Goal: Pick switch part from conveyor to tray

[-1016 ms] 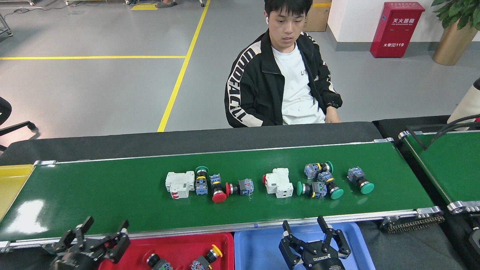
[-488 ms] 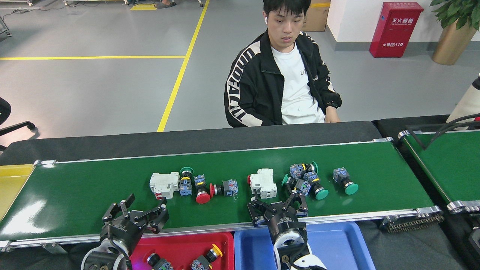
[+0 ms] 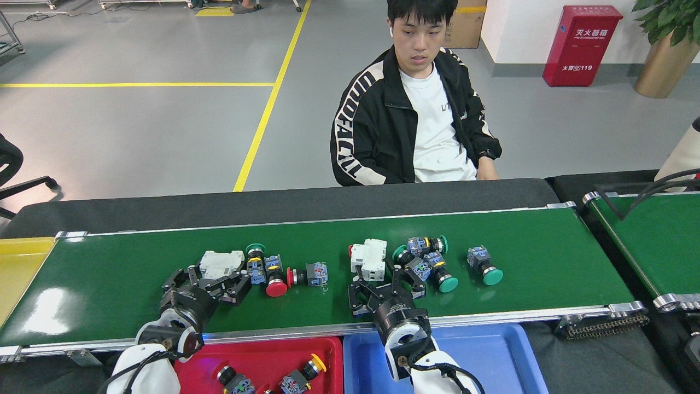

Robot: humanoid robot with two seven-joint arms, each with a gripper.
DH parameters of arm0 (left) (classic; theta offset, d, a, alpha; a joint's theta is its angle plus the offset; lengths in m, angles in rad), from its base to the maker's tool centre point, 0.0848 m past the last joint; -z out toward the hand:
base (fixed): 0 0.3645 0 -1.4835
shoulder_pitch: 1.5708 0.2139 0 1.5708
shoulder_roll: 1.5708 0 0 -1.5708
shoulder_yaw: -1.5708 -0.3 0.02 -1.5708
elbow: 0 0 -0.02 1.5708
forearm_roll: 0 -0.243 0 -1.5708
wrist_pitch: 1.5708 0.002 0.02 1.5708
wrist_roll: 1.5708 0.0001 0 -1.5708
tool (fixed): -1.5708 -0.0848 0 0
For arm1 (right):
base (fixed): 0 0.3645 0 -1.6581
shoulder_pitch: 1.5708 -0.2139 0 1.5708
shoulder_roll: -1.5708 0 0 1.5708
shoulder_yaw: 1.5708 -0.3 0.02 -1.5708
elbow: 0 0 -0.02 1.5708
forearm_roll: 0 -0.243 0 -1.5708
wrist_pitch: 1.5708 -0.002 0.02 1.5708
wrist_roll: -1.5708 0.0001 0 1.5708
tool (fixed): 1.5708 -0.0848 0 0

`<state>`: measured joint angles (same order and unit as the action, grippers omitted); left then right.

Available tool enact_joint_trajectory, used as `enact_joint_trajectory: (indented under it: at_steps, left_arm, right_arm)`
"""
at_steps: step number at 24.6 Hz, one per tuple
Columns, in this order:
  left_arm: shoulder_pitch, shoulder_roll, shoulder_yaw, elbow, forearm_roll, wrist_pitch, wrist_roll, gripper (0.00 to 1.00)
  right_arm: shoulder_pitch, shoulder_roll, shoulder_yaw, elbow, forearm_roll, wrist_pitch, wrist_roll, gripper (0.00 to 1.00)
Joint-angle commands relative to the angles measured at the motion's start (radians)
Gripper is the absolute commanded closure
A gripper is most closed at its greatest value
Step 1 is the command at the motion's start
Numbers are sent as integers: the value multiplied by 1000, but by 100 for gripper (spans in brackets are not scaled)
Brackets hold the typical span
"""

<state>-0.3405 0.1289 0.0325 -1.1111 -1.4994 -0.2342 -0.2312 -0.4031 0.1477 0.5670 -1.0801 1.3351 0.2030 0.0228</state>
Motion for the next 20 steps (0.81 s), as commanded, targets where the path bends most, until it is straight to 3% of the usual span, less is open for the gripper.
enact_joint_trajectory:
  at_steps: [1,3,5,8,11,13,15,17,20]
  left_arm:
    - [0,8,7,-7,7,-19,18,94]
    - [17,9,18,-18,22,-36,18,94]
    - [57,31,72,-78,67,-76,15,94]
    - [173,74,170,-199,134,-162,6,94]
    - [314,87,276,-325,179,-237,6,94]
    - [402,84,342,-403,203,-281,3,94]
    - [488,80,388,-484,240,-310,-2,94]
    - [577,77,403,-569,283,-335,-2,94]
    - [655,71,399,-650,291,-358,-2,94]
  right_arm:
    - [-5,0,-2,-73,-2,-60,-26,91]
    - [27,-14,-6,-156,-2,-108,-24,91]
    - [69,-82,-27,-296,-17,-169,-14,91]
    - [179,-223,-45,-485,-97,-310,-3,89]
    - [306,-411,-177,-566,-232,-605,-30,86]
    - [383,-456,-288,-574,-280,-824,-52,86]
    - [472,-461,-412,-574,-283,-988,-50,87]
    - [567,-456,-538,-572,-283,-988,-49,85]
    - [652,-455,-631,-570,-281,-988,-47,81]
